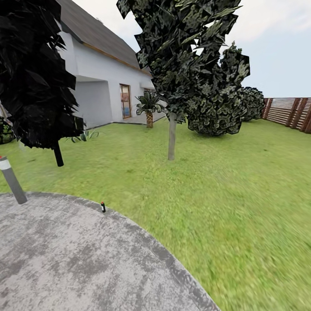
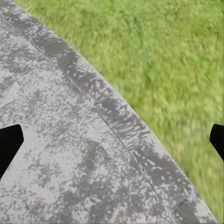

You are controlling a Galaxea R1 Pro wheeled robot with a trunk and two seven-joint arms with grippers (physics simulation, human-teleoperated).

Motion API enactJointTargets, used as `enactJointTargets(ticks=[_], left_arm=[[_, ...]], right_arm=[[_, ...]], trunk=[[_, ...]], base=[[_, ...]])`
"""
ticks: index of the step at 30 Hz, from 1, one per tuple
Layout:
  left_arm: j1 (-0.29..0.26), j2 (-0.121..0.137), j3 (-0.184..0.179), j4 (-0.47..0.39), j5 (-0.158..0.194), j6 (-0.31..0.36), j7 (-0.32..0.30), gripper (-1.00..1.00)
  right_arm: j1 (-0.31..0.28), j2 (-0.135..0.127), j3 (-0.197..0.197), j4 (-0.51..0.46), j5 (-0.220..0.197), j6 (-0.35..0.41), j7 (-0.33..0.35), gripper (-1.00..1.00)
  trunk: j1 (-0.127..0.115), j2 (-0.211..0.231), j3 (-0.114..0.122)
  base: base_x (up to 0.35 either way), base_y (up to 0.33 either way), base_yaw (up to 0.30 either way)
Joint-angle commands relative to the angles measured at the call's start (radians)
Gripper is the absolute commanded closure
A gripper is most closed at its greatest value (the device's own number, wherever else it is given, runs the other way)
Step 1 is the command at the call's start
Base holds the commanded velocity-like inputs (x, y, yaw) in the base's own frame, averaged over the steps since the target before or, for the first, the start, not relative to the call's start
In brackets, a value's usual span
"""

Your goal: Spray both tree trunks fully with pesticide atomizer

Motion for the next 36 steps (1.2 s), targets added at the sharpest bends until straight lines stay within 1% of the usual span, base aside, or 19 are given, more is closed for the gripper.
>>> enactJointTargets(ticks=[1,36], left_arm=[[0.000,0.000,0.000,0.000,0.000,0.000,0.000,-1.00],[0.000,0.000,0.000,0.001,-0.001,0.000,0.000,-1.00]], right_arm=[[0.000,0.000,0.000,0.000,0.000,0.000,0.000,-1.00],[0.000,0.000,0.001,0.000,0.001,0.000,0.000,-1.00]], trunk=[[0.000,0.000,0.000],[0.000,0.000,0.000]], base=[[0.339,0.000,0.000],[0.339,0.000,0.000]])
